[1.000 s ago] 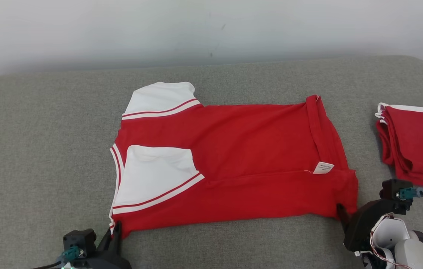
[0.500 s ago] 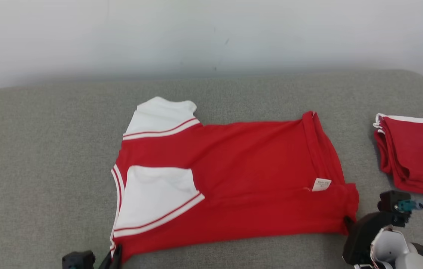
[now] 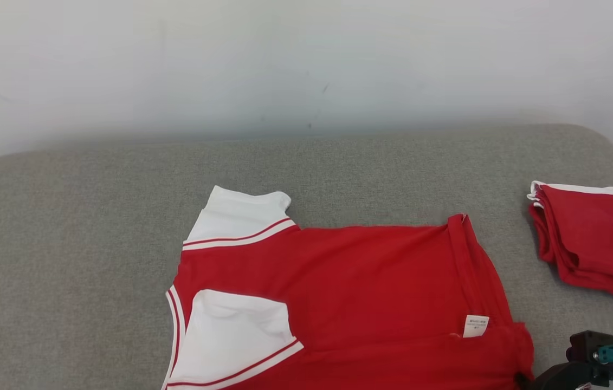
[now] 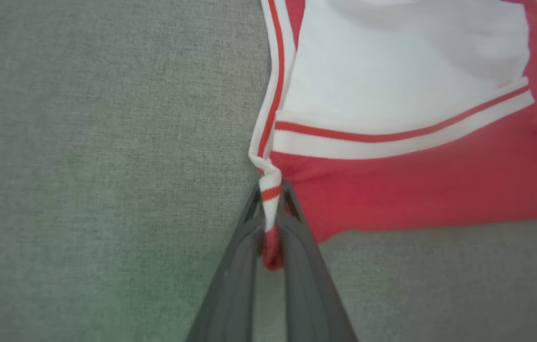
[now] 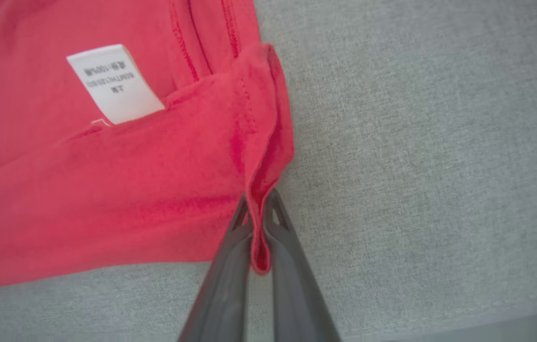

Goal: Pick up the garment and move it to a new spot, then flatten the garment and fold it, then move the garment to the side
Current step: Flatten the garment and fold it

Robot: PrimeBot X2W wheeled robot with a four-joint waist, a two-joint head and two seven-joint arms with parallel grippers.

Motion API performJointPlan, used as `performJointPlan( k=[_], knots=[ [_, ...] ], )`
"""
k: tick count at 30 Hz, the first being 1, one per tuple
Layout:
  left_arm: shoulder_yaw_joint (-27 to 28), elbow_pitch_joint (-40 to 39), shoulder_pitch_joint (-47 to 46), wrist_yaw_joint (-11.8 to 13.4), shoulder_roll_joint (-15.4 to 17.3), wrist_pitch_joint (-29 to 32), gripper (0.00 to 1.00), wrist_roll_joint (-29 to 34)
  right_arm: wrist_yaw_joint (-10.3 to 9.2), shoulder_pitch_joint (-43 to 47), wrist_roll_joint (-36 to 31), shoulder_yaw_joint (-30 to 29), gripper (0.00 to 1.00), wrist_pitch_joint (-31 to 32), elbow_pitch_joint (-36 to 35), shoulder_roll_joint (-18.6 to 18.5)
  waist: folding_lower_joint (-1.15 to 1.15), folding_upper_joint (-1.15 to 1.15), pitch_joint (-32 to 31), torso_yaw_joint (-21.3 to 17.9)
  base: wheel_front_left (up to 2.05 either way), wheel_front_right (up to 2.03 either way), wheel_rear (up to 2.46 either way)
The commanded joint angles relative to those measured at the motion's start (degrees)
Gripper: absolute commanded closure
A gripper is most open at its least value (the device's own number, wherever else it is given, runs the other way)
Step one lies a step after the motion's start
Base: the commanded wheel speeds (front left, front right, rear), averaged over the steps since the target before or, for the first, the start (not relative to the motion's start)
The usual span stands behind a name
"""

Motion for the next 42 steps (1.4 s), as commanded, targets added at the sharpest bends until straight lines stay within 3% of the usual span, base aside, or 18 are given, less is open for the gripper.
performJointPlan(
  k=[1,2,3,4,5,11,17,24,30,38,42],
  knots=[
    [0.49,-0.15,1.06,0.54,0.56,0.29,1.00,-0.16,0.03,0.60,-0.02,-0.08,1.00,-0.11,0.12,-0.10,0.00,0.00,-0.21,-0.20,0.00,0.00,0.00],
    [0.47,-0.30,1.53,0.48,0.67,0.47,1.00,-0.34,0.03,0.69,0.29,-0.06,0.76,-0.38,0.14,-0.16,0.00,0.00,-0.31,-0.23,0.00,0.00,0.00],
    [0.61,-0.68,1.55,0.77,0.97,-0.17,1.00,-0.02,0.03,0.94,0.60,0.03,0.00,-0.28,0.43,-0.15,0.00,0.00,-0.42,-0.19,0.00,0.00,0.00],
    [0.79,-0.86,1.59,0.96,1.03,-0.47,0.05,0.01,0.03,1.28,0.83,0.48,0.00,0.04,0.51,-0.09,0.00,0.00,-0.53,-0.13,0.00,0.00,0.00],
    [1.04,-1.67,1.68,1.13,1.13,-0.72,0.00,-0.36,0.03,1.41,1.66,0.82,0.00,1.13,-0.70,-0.09,0.00,0.00,-0.91,0.01,0.00,0.00,0.00],
    [3.13,-4.04,-0.40,2.78,3.89,-0.26,0.00,0.12,0.03,-0.35,-2.06,-0.77,0.00,3.98,-7.46,-0.05,0.00,0.00,-0.56,-0.06,0.00,0.00,0.00],
    [4.65,-6.02,-10.04,2.78,5.40,2.28,0.00,0.06,0.03,-8.37,-5.86,1.29,0.00,6.20,-14.73,-0.04,0.00,0.00,2.98,-1.28,0.00,0.00,0.00],
    [0.61,2.38,-30.72,-0.38,2.26,8.28,0.00,1.87,0.03,-21.62,-4.59,8.56,0.00,0.72,-10.23,0.01,0.00,0.00,12.34,-4.59,0.00,0.00,0.00],
    [-1.00,11.95,-43.65,-1.13,3.22,11.63,0.00,4.94,0.03,-27.76,-3.18,14.76,0.00,-3.31,-6.87,-0.05,0.00,0.00,19.04,-8.87,0.00,0.00,0.00],
    [-3.06,19.21,-53.89,-2.12,5.07,14.51,0.00,7.90,0.03,-28.74,-1.46,14.08,0.00,-7.56,-6.22,0.01,0.00,0.00,24.56,-10.90,0.00,0.00,0.00],
    [-4.13,22.04,-57.31,-1.35,5.91,16.03,0.00,9.39,0.03,-28.27,-1.12,14.37,0.00,-8.61,-5.90,-0.01,0.00,0.00,25.60,-11.48,0.00,0.00,0.00]
  ],
)
